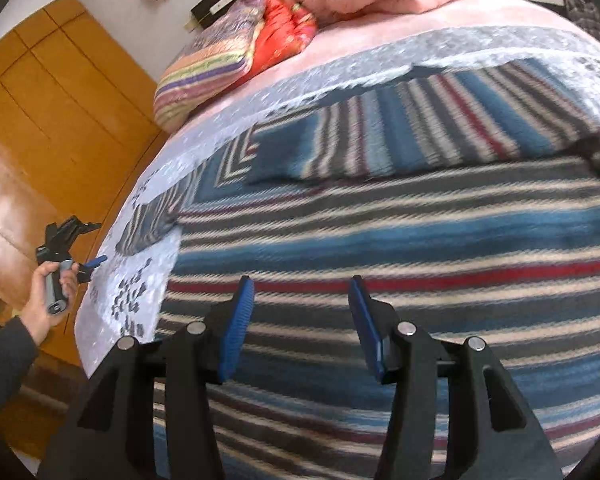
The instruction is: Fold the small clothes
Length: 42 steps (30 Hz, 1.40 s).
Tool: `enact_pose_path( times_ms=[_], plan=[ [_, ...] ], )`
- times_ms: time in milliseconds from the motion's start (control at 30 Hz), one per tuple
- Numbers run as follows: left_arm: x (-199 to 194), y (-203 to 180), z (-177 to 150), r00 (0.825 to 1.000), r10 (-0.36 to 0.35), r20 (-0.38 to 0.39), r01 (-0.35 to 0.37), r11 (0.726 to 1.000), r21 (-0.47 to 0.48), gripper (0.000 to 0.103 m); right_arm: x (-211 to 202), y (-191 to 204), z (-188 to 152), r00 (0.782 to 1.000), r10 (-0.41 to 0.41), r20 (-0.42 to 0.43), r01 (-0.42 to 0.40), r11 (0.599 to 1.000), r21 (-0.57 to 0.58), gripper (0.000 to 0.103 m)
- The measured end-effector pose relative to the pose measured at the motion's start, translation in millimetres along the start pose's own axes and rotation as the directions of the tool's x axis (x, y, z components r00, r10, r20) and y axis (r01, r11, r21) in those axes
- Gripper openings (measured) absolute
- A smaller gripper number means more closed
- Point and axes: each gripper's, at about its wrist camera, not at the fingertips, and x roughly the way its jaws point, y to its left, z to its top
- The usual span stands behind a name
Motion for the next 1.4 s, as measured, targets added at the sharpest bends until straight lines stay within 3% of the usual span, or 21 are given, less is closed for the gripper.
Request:
enact_pose_path(
  times_ms=[133, 333, 367, 400, 500, 567, 700, 833, 933, 1067, 1200, 1400],
  plan=[
    [25.5, 13.1, 11.7, 1.0, 0.004, 0.001, -0.004, 0.998, -0.058, 0.081, 17.2, 20.3, -0.2, 1.0, 0.009, -0.027, -0.009, 1.0, -0.009, 0.05],
    [44.4, 20.9, 31.2, 0.999, -0.006, 0.035, 0.007, 0.999, -0.036, 0.079, 28.6, 32.8, -2.0, 0.999, 0.004, -0.048, -0.005, 1.0, -0.027, 0.052],
    [41.6, 21.2, 30.8, 0.999, -0.009, 0.048, 0.011, 0.999, -0.033, 0.074, 29.6, 33.1, -2.5, 0.999, 0.002, -0.05, -0.003, 1.0, -0.027, 0.052],
    [40.7, 21.0, 32.0, 0.998, 0.0, 0.062, 0.002, 1.0, -0.03, 0.06, 30.9, 33.1, -3.5, 0.999, 0.0, -0.053, -0.002, 1.0, -0.026, 0.052],
    [40.4, 25.0, 32.9, 0.998, 0.023, 0.065, -0.022, 0.999, -0.029, 0.035, 33.5, 33.3, -6.1, 0.998, -0.003, -0.061, 0.002, 1.0, -0.025, 0.052],
    [39.0, 29.9, 34.8, 0.997, 0.033, 0.064, -0.031, 0.999, -0.028, 0.012, 34.7, 33.9, -7.4, 0.998, -0.006, -0.066, 0.004, 1.0, -0.026, 0.052],
    [20.2, 17.0, 35.5, 0.995, -0.002, 0.098, 0.002, 1.0, 0.007, 0.009, 32.0, 33.2, -8.6, 0.998, -0.005, -0.066, 0.004, 1.0, -0.022, 0.052],
    [-17.4, -31.7, 32.3, 0.987, -0.1, 0.127, 0.088, 0.991, 0.096, 0.008, 21.8, 33.0, -7.0, 0.999, 0.001, -0.051, -0.002, 1.0, -0.015, 0.052],
    [-55.9, -78.1, 26.2, 0.963, -0.208, 0.171, 0.18, 0.97, 0.161, 0.008, 7.0, 31.0, -3.9, 0.999, 0.009, -0.03, -0.009, 1.0, 0.0, 0.052],
    [-101.0, -156.9, 4.7, 0.919, -0.348, 0.185, 0.292, 0.917, 0.272, 0.008, -13.5, 27.1, -1.0, 1.0, 0.008, -0.01, -0.008, 1.0, 0.003, 0.052],
    [-114.5, -232.3, -29.9, 0.891, -0.432, 0.138, 0.36, 0.859, 0.365, 0.008, -35.1, 18.2, 1.5, 1.0, 0.0, 0.012, 0.0, 1.0, 0.012, 0.052],
    [-89.7, -320.0, -93.2, 0.89, -0.455, 0.036, 0.384, 0.789, 0.48, 0.008, -61.7, -7.7, 3.9, 0.999, -0.006, 0.041, 0.003, 0.999, 0.051, 0.052]
  ],
)
